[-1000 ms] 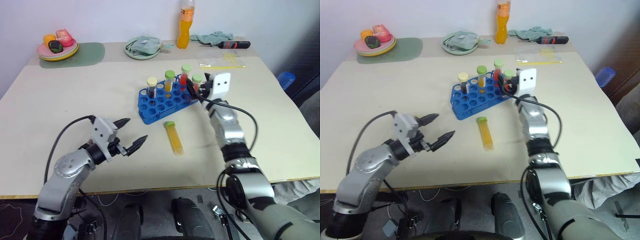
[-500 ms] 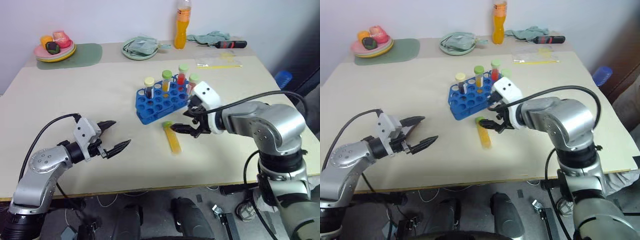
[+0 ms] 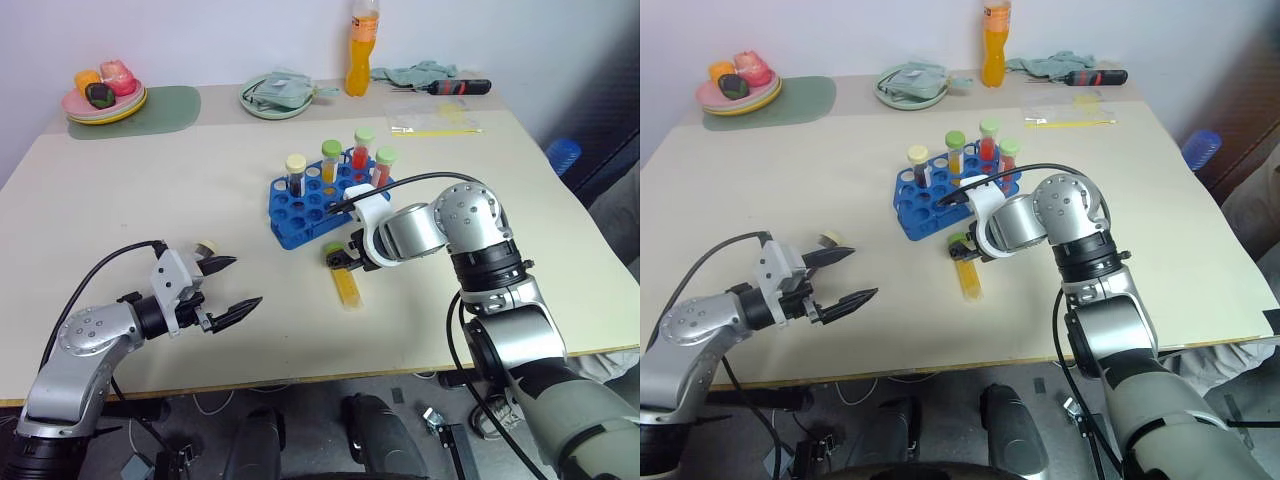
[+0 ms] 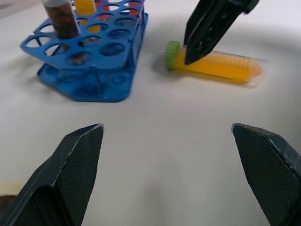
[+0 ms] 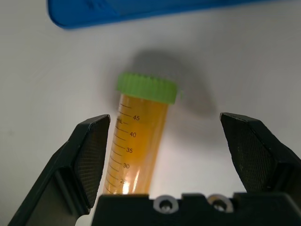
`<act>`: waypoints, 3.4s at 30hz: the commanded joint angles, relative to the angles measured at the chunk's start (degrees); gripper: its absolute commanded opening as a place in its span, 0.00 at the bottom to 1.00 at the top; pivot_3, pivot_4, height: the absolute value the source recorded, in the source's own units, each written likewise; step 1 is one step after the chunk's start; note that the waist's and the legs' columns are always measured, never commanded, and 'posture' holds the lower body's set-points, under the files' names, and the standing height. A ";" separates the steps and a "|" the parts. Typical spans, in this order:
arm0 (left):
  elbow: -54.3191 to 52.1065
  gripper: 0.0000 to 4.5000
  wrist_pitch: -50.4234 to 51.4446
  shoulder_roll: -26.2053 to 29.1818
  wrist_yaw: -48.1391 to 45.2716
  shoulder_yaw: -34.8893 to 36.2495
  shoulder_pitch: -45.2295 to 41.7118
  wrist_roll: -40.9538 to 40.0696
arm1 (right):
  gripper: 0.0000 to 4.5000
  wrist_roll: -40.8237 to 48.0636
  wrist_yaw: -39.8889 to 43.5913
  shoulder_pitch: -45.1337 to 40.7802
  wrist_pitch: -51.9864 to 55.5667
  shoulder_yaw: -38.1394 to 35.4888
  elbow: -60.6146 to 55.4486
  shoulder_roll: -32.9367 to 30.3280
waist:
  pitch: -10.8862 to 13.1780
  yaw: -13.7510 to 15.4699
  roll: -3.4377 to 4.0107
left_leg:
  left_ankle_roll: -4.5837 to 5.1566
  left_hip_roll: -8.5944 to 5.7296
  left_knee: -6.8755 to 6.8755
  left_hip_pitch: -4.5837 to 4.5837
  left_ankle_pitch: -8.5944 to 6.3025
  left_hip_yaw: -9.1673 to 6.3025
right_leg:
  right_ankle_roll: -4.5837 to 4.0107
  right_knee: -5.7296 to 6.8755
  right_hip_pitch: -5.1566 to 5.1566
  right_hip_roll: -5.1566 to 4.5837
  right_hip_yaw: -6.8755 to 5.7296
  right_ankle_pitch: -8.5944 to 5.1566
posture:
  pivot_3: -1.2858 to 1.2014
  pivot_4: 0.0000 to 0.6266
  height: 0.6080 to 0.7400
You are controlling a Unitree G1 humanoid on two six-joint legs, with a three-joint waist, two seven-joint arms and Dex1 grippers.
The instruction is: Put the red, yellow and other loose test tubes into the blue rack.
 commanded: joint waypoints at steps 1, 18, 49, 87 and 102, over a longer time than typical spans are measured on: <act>-2.63 1.00 -0.79 -0.30 0.95 0.13 0.42 0.03 | 0.87 6.10 -10.88 -0.61 0.34 -1.87 0.80 1.01 | 0.00 0.04 0.00 | 0.00 0.00 0.00 -0.01 0.00 0.00 | 0.00 0.00 0.00 0.00 0.00 0.00 | 0.52 0.24 1.00; -3.37 1.00 -0.31 -0.55 2.57 0.15 0.16 -0.16 | 0.17 22.21 -2.86 6.89 -18.38 -11.50 -24.68 -2.05 | 0.02 -0.02 0.04 | 0.04 0.00 0.00 -0.13 -0.02 -0.05 | 0.03 -0.11 -0.03 0.01 -0.04 -0.01 | 0.52 0.24 1.00; -5.95 1.00 1.79 -6.57 10.43 -3.19 -2.15 -0.47 | 0.17 -62.02 46.79 16.03 -100.79 -3.63 10.03 11.15 | 0.00 0.07 0.02 | 0.07 0.00 -0.01 0.06 -0.04 0.05 | 0.03 0.01 0.01 -0.01 0.05 0.00 | 0.52 0.24 1.00; -5.69 1.00 4.13 -6.57 11.92 -2.19 -3.40 -0.95 | 0.81 -66.06 53.12 16.46 -110.14 -7.51 15.61 15.69 | 0.00 0.00 0.02 | 0.06 0.00 0.00 0.13 -0.04 0.04 | 0.02 0.07 0.05 -0.01 0.06 0.00 | 0.52 0.24 1.00; 0.57 1.00 74.46 14.97 25.47 -8.45 -34.55 -8.68 | 0.91 -60.66 68.01 22.27 -94.21 -5.09 -15.27 2.98 | 0.05 -0.07 -0.07 | 0.06 -0.06 0.05 0.12 -0.04 -0.19 | 0.04 0.14 0.11 0.03 -0.11 0.00 | 0.52 0.24 1.00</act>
